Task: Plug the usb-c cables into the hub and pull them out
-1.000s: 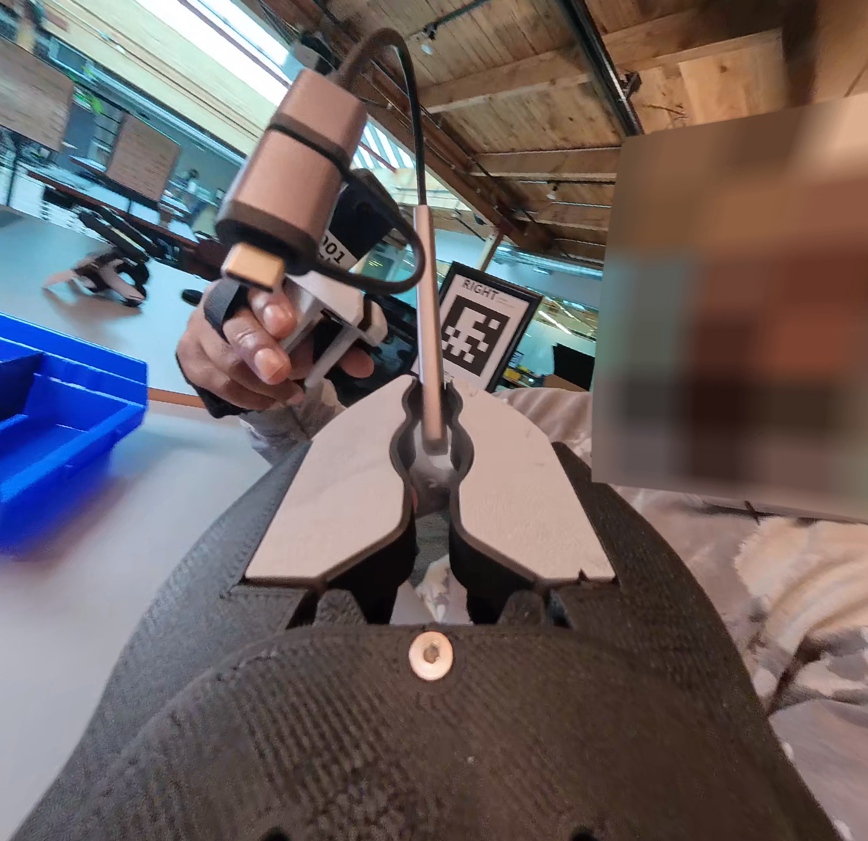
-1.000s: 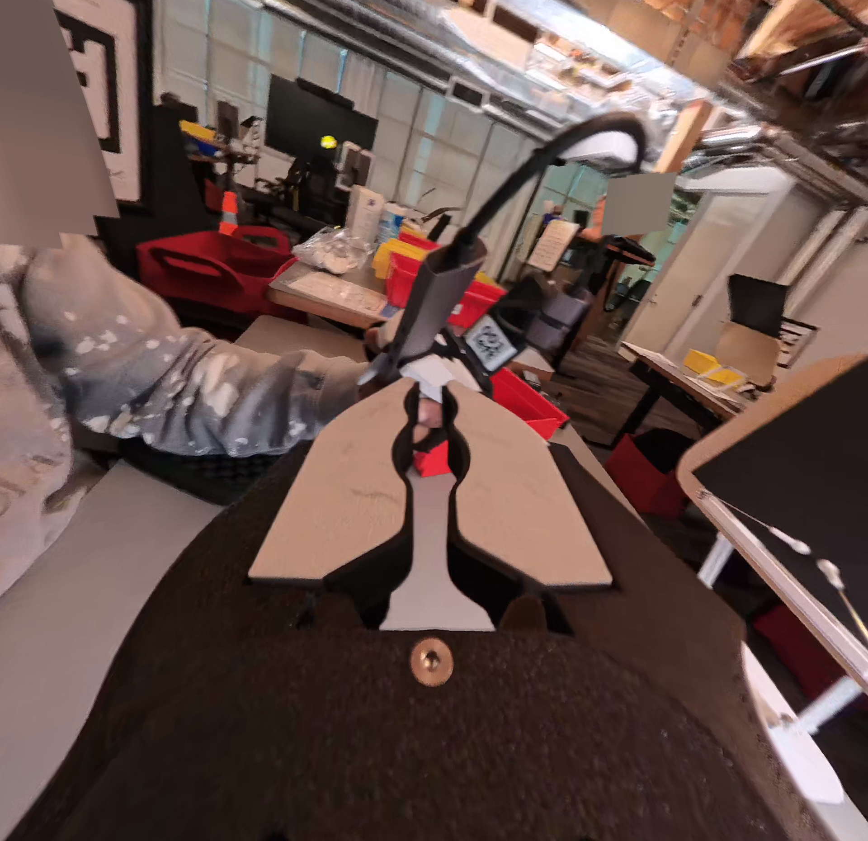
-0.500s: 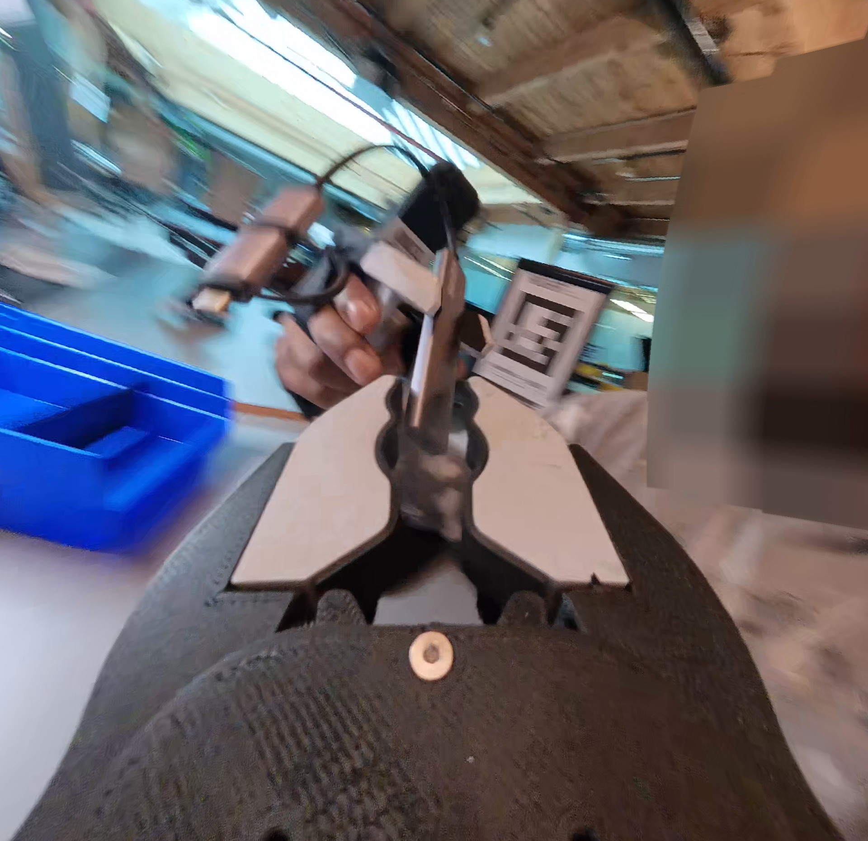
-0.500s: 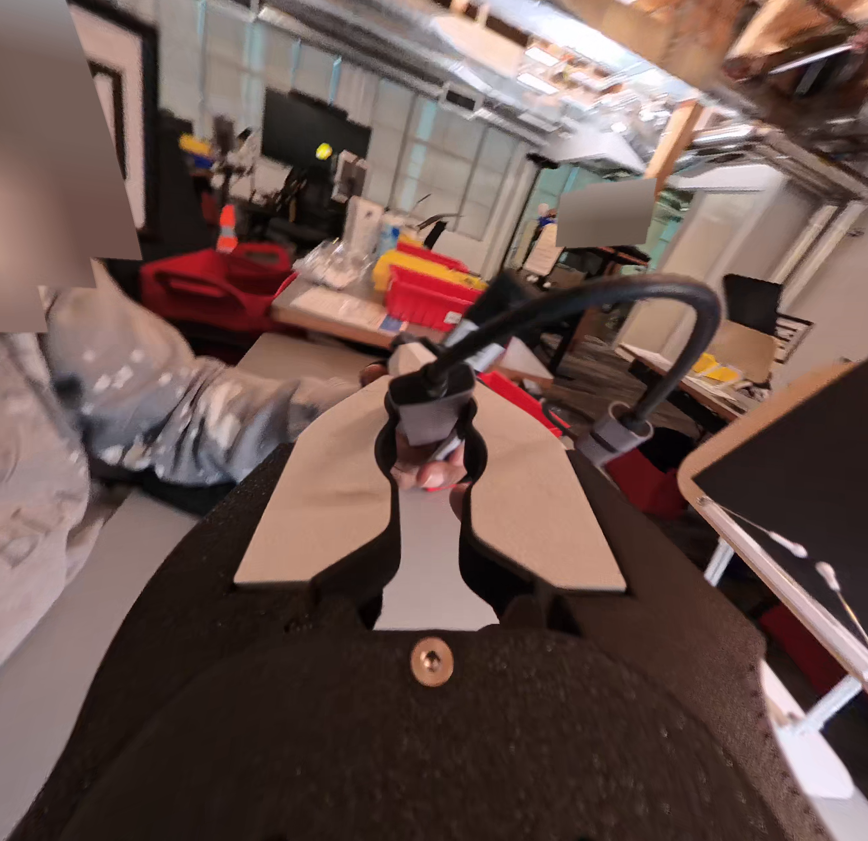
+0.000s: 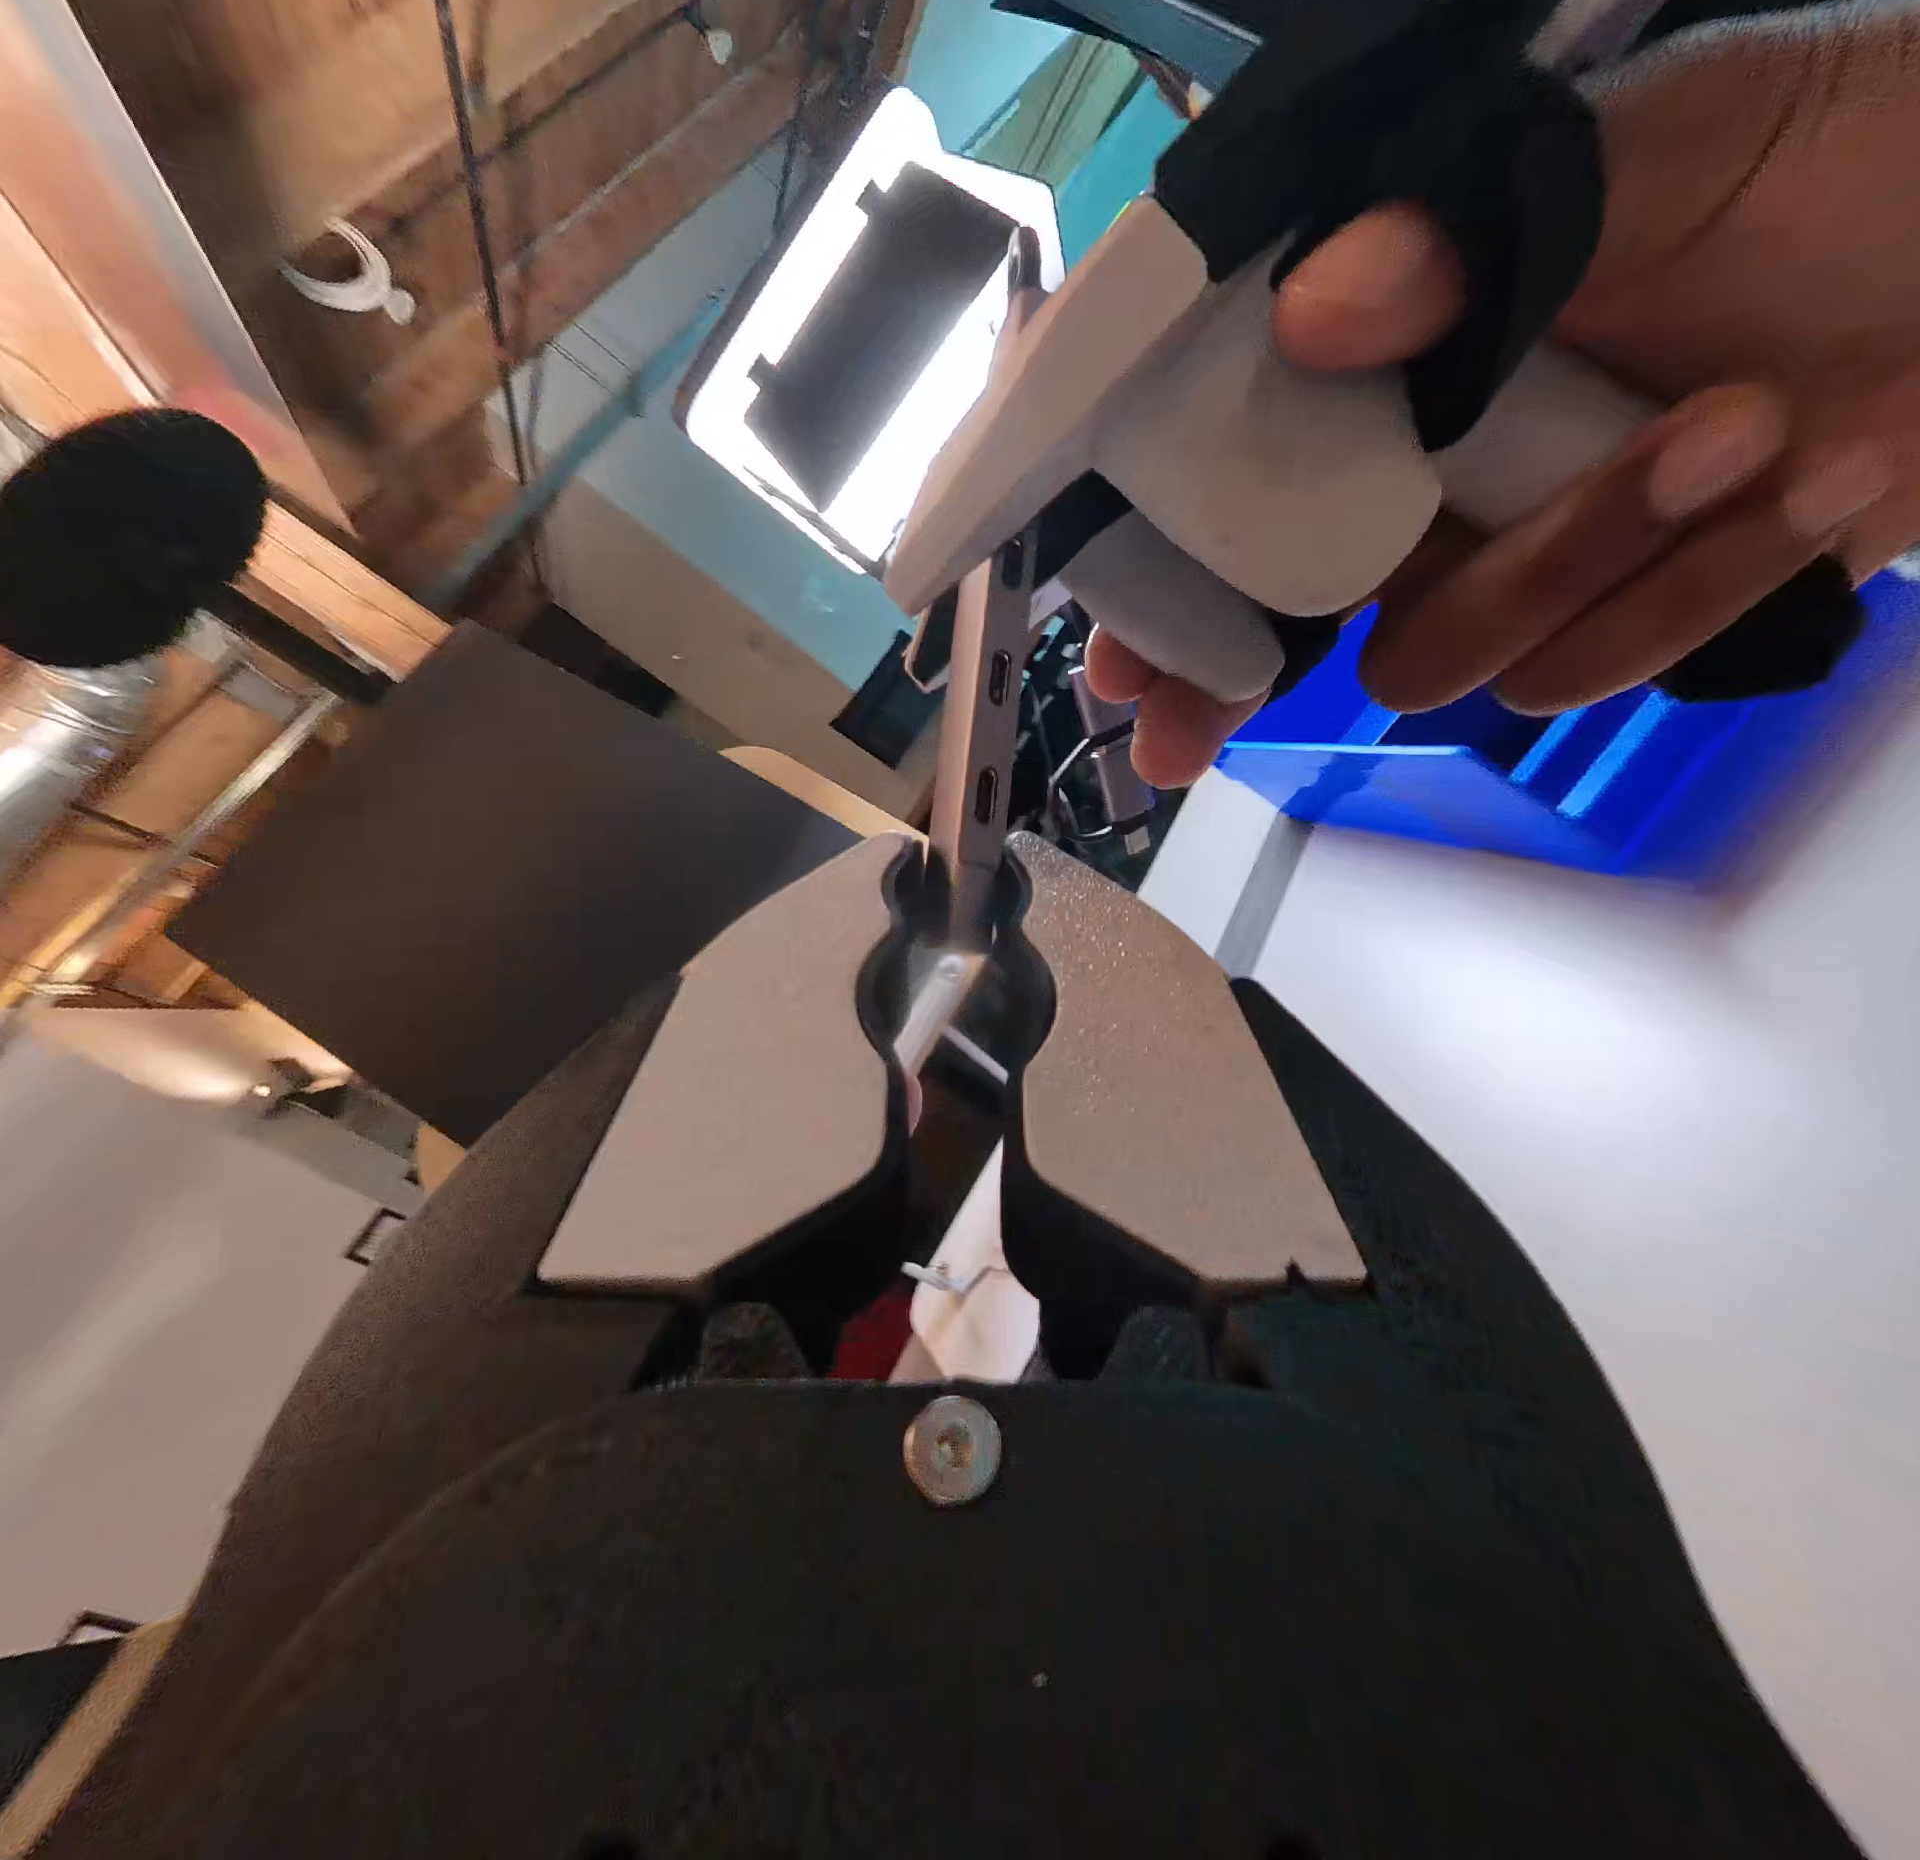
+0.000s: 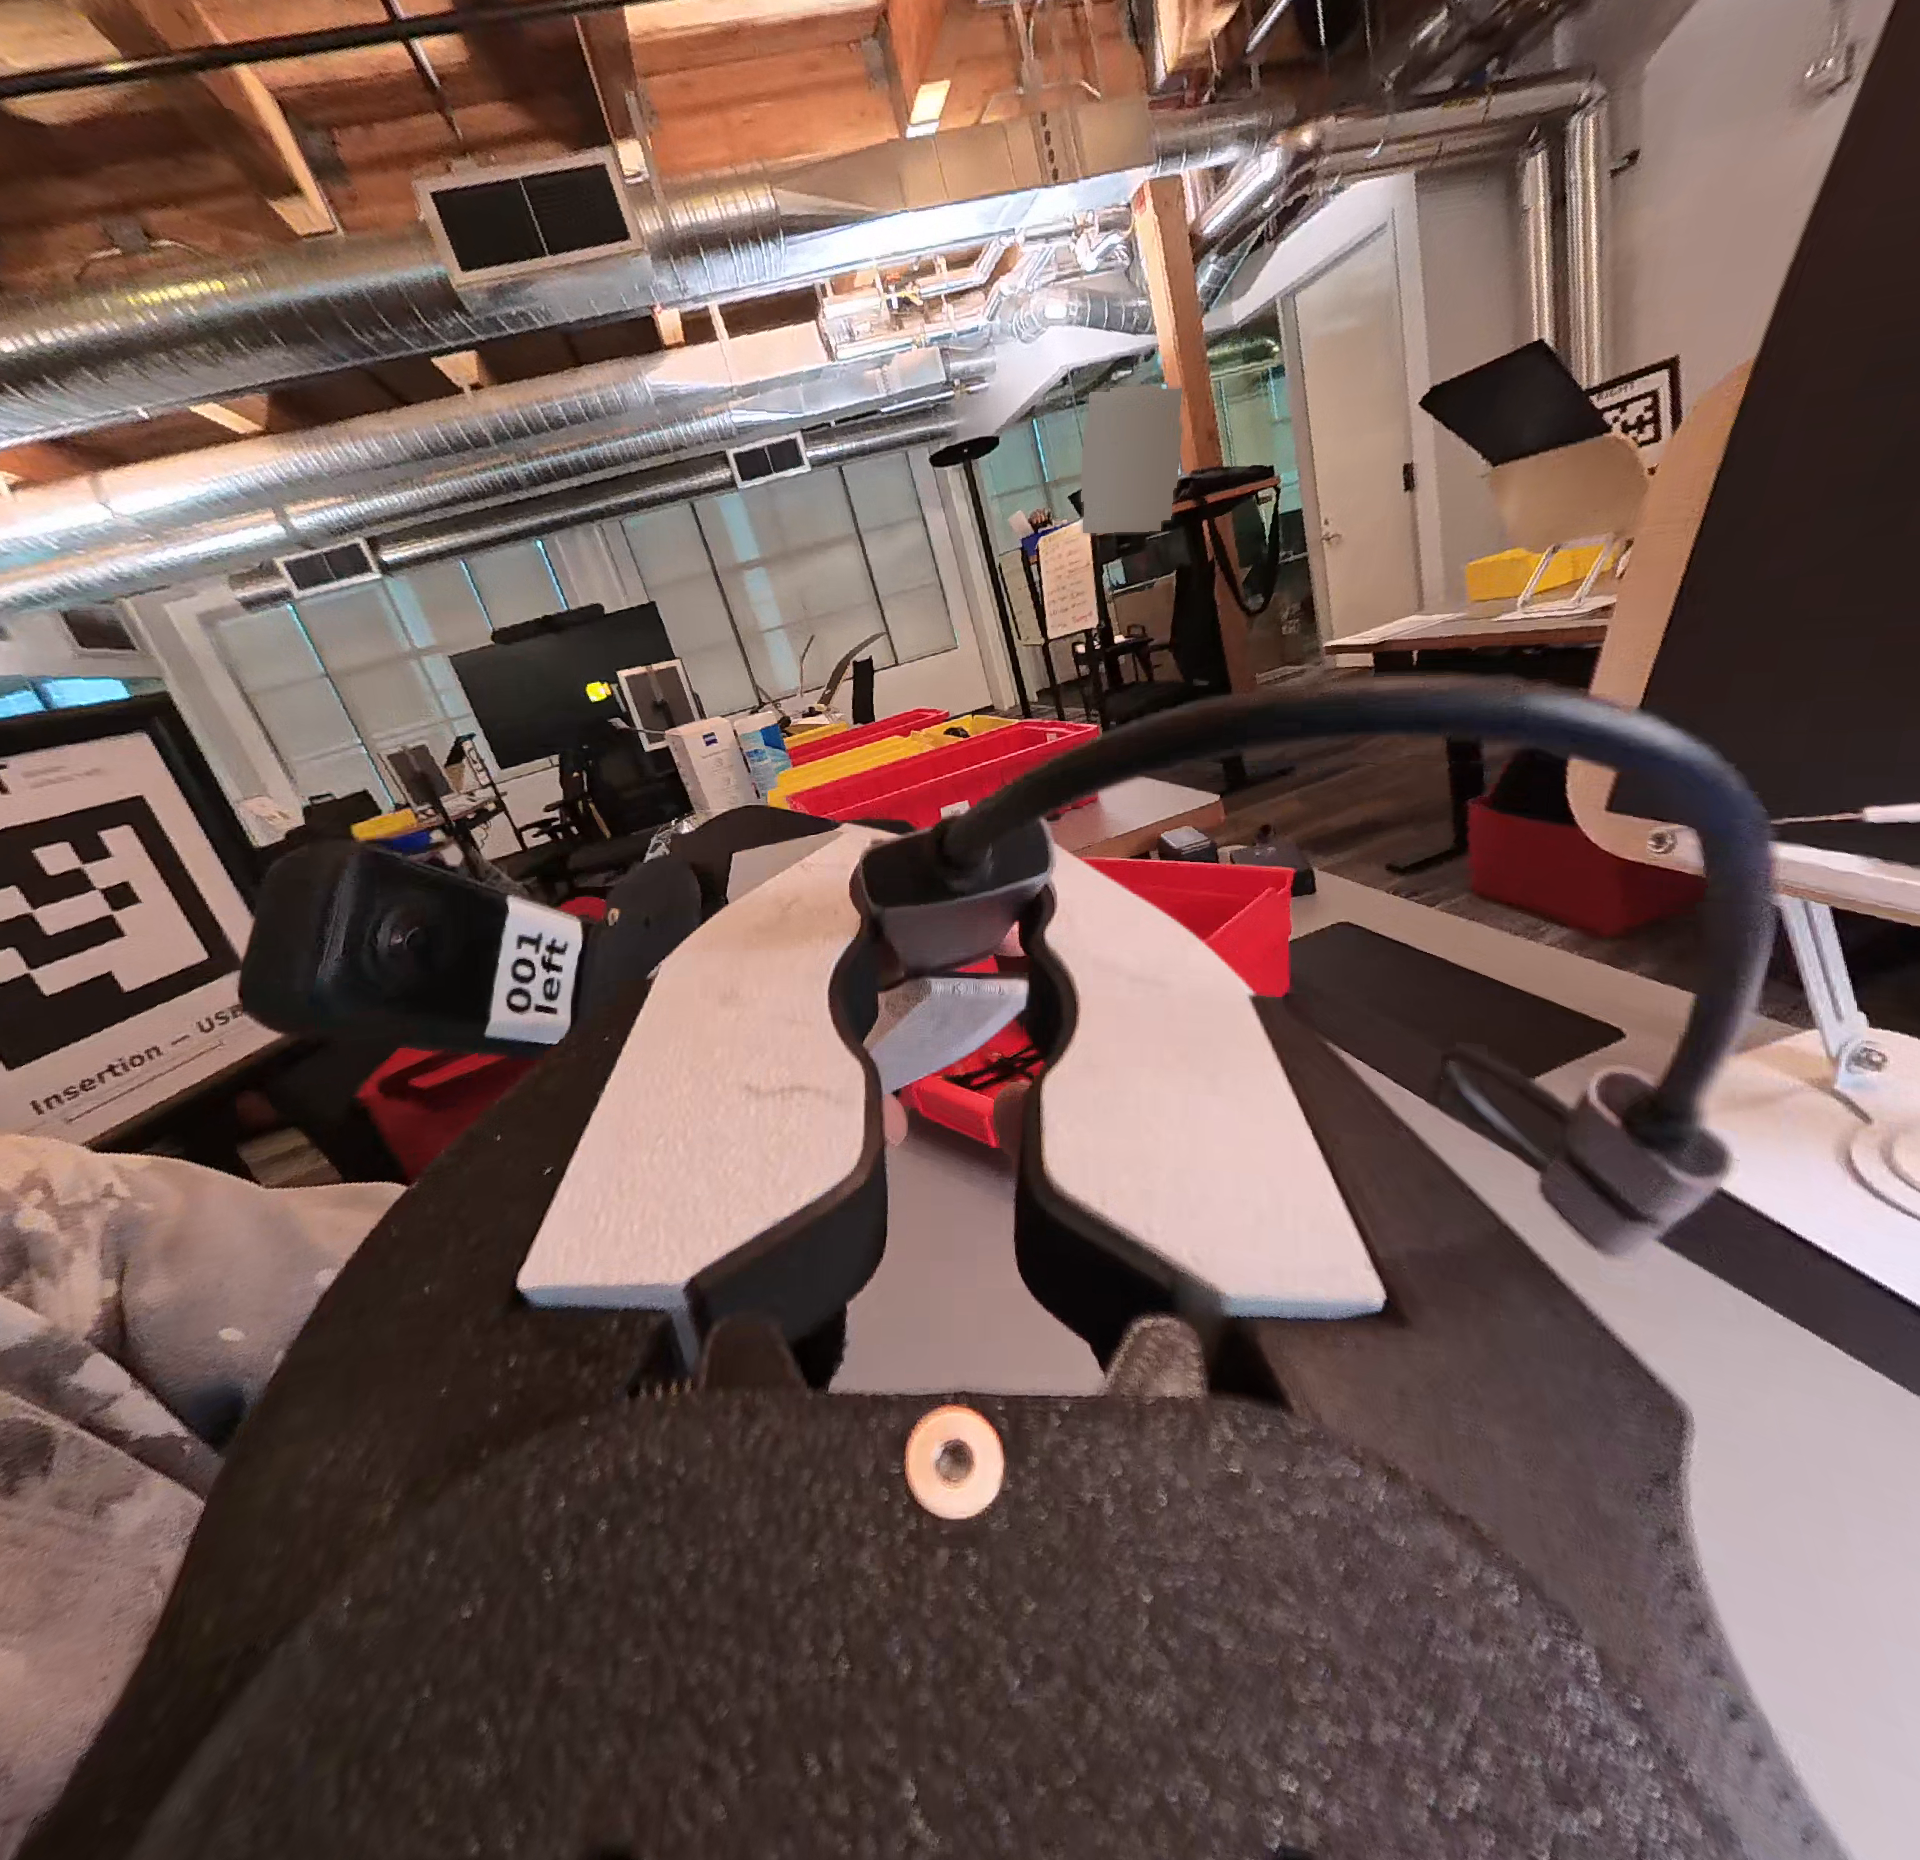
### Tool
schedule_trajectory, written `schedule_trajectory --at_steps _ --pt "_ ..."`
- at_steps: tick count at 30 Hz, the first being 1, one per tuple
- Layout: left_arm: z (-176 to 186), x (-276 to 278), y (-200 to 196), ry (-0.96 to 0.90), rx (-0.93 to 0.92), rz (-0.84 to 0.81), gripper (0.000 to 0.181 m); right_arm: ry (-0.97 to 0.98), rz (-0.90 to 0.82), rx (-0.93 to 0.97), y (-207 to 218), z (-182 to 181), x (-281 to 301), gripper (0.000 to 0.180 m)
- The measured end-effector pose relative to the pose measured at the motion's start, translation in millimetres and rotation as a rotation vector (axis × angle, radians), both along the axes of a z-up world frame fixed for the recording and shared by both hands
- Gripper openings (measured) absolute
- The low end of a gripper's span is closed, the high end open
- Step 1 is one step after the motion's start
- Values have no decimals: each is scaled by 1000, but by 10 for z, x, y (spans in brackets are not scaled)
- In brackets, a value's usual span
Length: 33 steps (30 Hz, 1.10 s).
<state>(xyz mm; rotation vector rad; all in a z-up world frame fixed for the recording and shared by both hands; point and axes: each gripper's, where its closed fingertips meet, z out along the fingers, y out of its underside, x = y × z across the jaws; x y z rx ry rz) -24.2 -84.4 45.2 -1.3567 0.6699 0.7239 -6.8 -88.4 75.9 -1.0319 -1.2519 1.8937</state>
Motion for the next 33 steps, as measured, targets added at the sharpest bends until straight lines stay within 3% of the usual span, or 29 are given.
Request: schedule_trajectory --at_steps 4,9,10,15,23,29,33 --pt "9 126 -59 -97 -34 -152 10 91 65 99 -68 45 99 24" --pt "73 277 -215 -432 -106 -511 11 155 94 336 -175 -20 230 27" --pt "102 280 -232 -487 -104 -551 10 160 95 352 -170 -34 241 20" --pt "216 265 -329 -616 -91 -668 10 188 125 340 -131 -53 274 0" --pt "308 166 -403 -762 -47 -798 10 131 155 504 -259 -343 196 0" --pt "270 213 -460 -821 -30 -947 10 183 111 449 -277 -218 171 24" --pt "148 296 -451 -843 -74 -1043 11 219 96 435 -271 -112 241 20"
